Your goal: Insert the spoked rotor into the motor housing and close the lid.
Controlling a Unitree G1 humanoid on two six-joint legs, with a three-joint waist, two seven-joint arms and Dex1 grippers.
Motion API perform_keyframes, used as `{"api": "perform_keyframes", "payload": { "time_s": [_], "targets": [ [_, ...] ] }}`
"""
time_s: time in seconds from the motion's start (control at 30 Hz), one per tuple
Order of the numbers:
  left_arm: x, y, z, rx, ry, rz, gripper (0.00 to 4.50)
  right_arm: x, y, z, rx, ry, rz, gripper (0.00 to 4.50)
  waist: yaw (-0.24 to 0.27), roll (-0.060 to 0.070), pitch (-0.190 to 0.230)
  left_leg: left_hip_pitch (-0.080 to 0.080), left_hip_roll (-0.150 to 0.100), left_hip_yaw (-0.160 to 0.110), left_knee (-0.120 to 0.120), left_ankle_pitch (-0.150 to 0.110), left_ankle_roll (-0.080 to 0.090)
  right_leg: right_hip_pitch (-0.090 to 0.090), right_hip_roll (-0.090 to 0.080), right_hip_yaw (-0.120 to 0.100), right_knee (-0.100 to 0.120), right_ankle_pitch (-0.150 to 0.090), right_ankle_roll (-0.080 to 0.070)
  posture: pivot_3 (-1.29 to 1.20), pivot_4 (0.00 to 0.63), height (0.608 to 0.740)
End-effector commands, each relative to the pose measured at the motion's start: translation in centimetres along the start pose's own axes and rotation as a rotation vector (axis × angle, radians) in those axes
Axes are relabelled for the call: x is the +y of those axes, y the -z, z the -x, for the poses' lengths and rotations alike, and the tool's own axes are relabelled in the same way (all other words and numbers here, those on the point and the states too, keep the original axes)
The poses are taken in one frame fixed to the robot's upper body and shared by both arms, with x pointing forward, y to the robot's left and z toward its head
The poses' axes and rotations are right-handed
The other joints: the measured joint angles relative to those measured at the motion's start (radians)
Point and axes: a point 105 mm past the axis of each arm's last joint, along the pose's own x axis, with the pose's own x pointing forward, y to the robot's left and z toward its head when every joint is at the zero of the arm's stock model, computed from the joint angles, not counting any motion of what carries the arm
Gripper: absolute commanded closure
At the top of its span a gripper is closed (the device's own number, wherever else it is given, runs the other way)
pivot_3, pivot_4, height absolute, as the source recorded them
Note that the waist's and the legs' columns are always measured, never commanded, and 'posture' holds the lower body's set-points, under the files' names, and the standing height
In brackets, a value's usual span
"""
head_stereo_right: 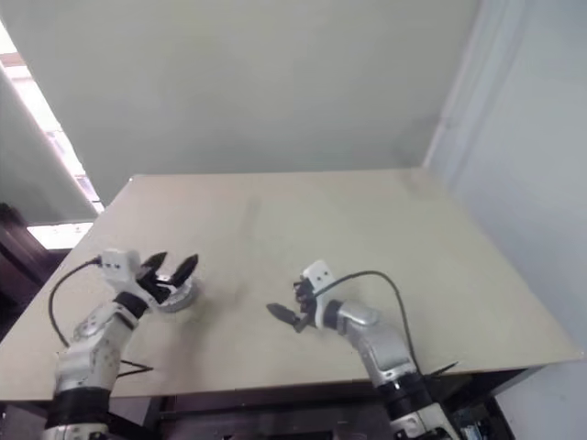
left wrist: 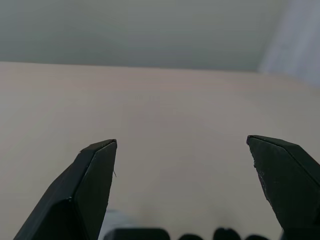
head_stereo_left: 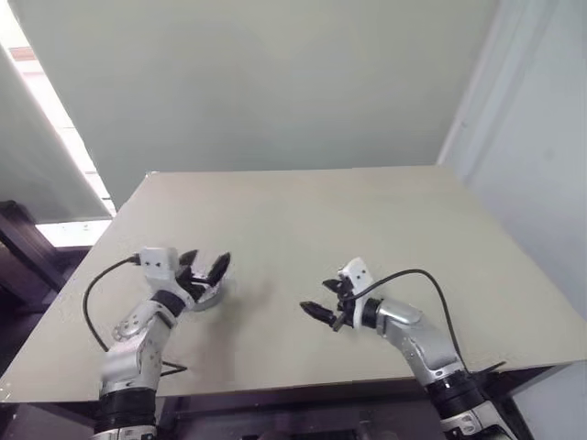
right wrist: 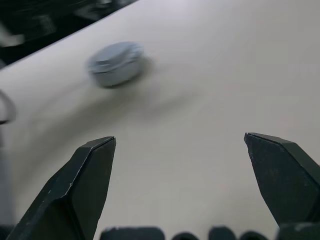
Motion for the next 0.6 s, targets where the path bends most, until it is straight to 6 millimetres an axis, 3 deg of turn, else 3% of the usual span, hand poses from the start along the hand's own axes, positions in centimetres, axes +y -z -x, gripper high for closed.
{"api": "perform_keyframes", "payload": {
  "time_s": [0.03, 0.2, 0.33, 0.6],
  "targets": [
    [-3.1, -0.3, -0.3, 0.052, 0.164, -0.031, 0.04, -2.0, -3.5, 1.9, -0.123, 0.083, 0.097, 0.00, 0.000, 0.000, 0.000, 0.000, 0.000, 0.000, 0.000, 0.000, 0.000, 0.000, 0.000, 0.000, 0.000, 0.000, 0.000, 0.00, 0.000, 0.740],
    [-5.3, 0.8, -0.7, 0.109, 0.260, -0.039, 0.04, -3.8, -4.3, 4.1, -0.145, 0.151, 0.138, 0.00, 0.000, 0.000, 0.000, 0.000, 0.000, 0.000, 0.000, 0.000, 0.000, 0.000, 0.001, 0.000, 0.000, 0.000, 0.000, 0.00, 0.000, 0.740],
    [-7.4, 1.9, -0.6, 0.141, 0.316, -0.029, 0.04, -5.1, -3.4, 6.6, -0.140, 0.240, 0.146, 0.00, 0.002, 0.000, 0.000, 0.000, 0.000, 0.000, 0.000, 0.000, 0.000, 0.001, 0.000, 0.000, 0.000, 0.000, 0.000, 0.00, 0.000, 0.740],
    [-7.3, 2.6, -0.2, 0.178, 0.319, -0.028, 0.04, -5.6, -2.7, 7.9, -0.149, 0.291, 0.118, 0.00, 0.000, 0.001, 0.001, 0.002, 0.001, 0.003, 0.001, 0.000, 0.001, 0.001, 0.002, 0.003, 0.001, 0.000, -0.001, 0.00, 0.000, 0.740]
  ]
}}
